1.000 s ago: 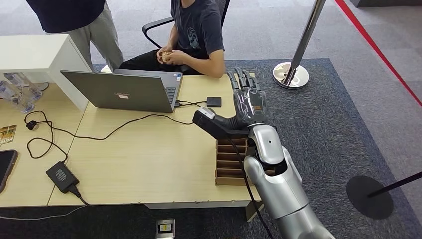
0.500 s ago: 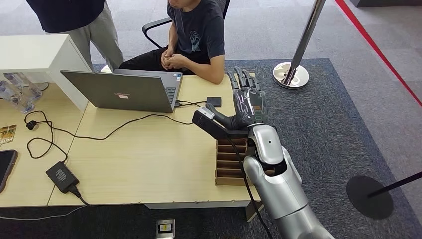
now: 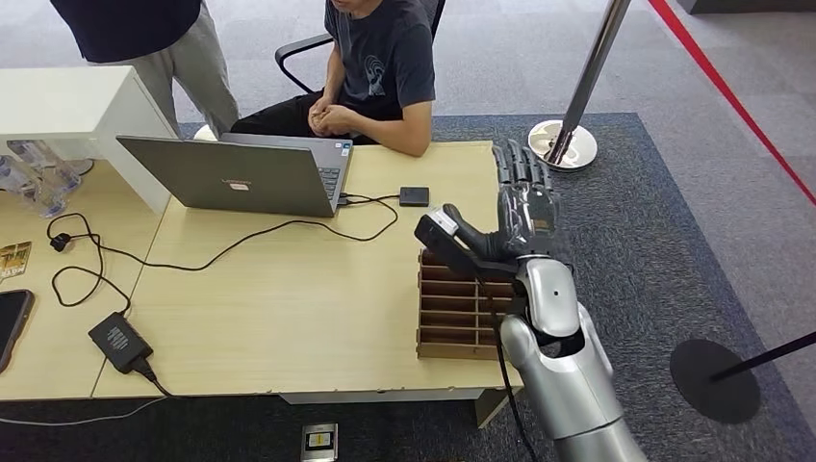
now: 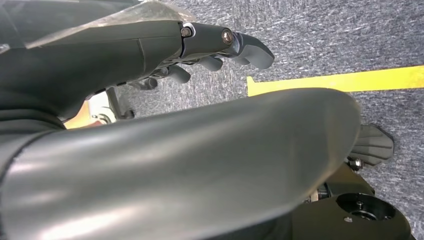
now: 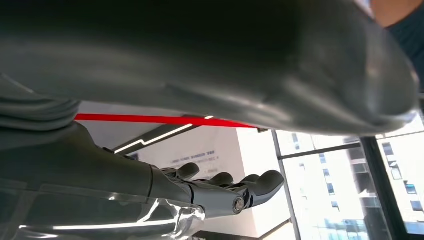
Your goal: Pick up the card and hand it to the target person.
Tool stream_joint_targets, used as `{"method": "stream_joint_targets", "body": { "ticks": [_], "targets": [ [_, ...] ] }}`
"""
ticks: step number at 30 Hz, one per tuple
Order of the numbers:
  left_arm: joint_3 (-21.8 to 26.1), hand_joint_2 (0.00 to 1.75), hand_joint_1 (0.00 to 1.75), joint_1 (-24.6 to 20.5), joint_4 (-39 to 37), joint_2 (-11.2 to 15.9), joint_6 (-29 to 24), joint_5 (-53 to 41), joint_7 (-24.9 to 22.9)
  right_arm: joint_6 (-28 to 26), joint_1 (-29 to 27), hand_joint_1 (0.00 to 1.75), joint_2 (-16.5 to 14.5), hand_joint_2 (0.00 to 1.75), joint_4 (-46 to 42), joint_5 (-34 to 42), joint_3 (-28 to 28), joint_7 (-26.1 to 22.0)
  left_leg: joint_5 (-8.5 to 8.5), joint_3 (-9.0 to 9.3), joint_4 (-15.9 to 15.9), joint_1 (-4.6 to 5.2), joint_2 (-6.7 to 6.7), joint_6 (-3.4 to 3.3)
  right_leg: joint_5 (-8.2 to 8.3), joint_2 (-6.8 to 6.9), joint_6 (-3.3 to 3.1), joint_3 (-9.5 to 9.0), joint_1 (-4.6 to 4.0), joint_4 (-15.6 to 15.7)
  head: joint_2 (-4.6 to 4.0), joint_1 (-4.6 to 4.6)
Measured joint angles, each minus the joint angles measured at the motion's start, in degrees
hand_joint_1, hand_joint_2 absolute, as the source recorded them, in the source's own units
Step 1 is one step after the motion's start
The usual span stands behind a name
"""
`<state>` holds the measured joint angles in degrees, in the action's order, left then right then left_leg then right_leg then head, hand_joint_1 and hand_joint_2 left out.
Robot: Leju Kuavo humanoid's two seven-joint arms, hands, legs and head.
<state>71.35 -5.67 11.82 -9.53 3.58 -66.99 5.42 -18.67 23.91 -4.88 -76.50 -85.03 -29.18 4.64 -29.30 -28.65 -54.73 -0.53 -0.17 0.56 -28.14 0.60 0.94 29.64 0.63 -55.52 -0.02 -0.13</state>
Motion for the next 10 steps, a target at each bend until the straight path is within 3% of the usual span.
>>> {"method": "stream_joint_targets", "body": {
  "ticks": [10],
  "targets": [
    [0.4, 0.0, 0.0, 0.0, 0.0, 0.0, -0.5, 0.7, -0.2, -2.9, -5.9, 0.0, 2.5, 0.0, -4.5, -0.2, 5.6, 0.8, -0.01, 0.0, 0.0, 0.0, -0.01, 0.0, -0.01, 0.0, 0.01, 0.01, 0.0, 0.0, -0.01, 0.0]
  ]
}}
